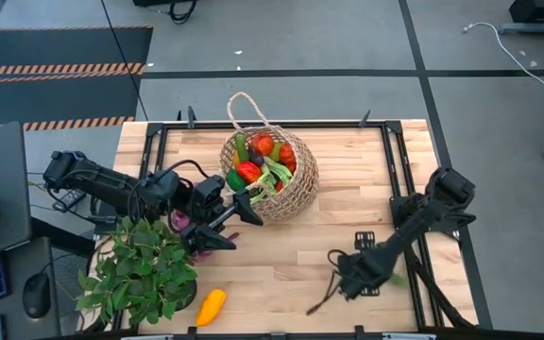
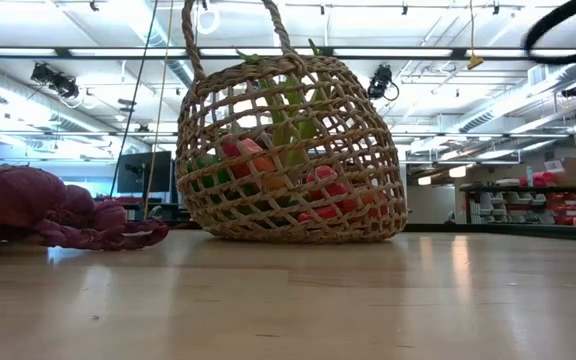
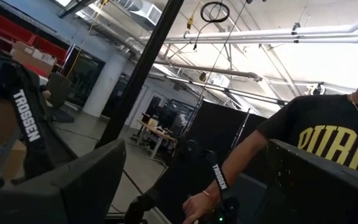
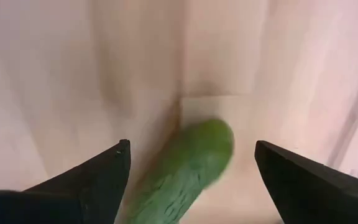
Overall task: Build produce basket
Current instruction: Put the cucumber into the brown basket
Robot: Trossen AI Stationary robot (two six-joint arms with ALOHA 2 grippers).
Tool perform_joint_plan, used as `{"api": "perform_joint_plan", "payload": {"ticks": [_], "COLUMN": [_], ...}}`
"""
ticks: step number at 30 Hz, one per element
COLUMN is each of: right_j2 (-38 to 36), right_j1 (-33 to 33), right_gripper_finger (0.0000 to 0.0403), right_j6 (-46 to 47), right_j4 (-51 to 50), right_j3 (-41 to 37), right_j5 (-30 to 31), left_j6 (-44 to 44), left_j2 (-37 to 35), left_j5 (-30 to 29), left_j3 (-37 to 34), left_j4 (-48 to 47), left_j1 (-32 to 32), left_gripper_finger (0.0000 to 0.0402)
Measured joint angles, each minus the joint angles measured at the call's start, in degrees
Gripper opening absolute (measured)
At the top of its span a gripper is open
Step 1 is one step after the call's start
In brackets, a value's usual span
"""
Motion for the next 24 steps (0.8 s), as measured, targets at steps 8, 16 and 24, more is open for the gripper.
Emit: {"api": "perform_joint_plan", "payload": {"ticks": [8,16,24], "right_j2": [-2.65,-7.39,-7.50], "right_j1": [-2.54,0.81,6.12], "right_gripper_finger": [0.0348,0.0348,0.0347], "right_j6": [5.45,26.23,39.50], "right_j4": [-4.39,-3.44,2.91], "right_j3": [0.00,-0.64,-5.22], "right_j5": [-7.81,-11.92,-12.89], "left_j6": [-0.04,0.03,-0.03], "left_j2": [0.00,0.00,0.00], "left_j5": [0.00,0.01,0.02], "left_j3": [0.00,0.00,0.00], "left_j4": [0.03,0.05,-0.01], "left_j1": [0.00,0.00,0.00], "left_gripper_finger": [0.0396,0.0396,0.0396]}}
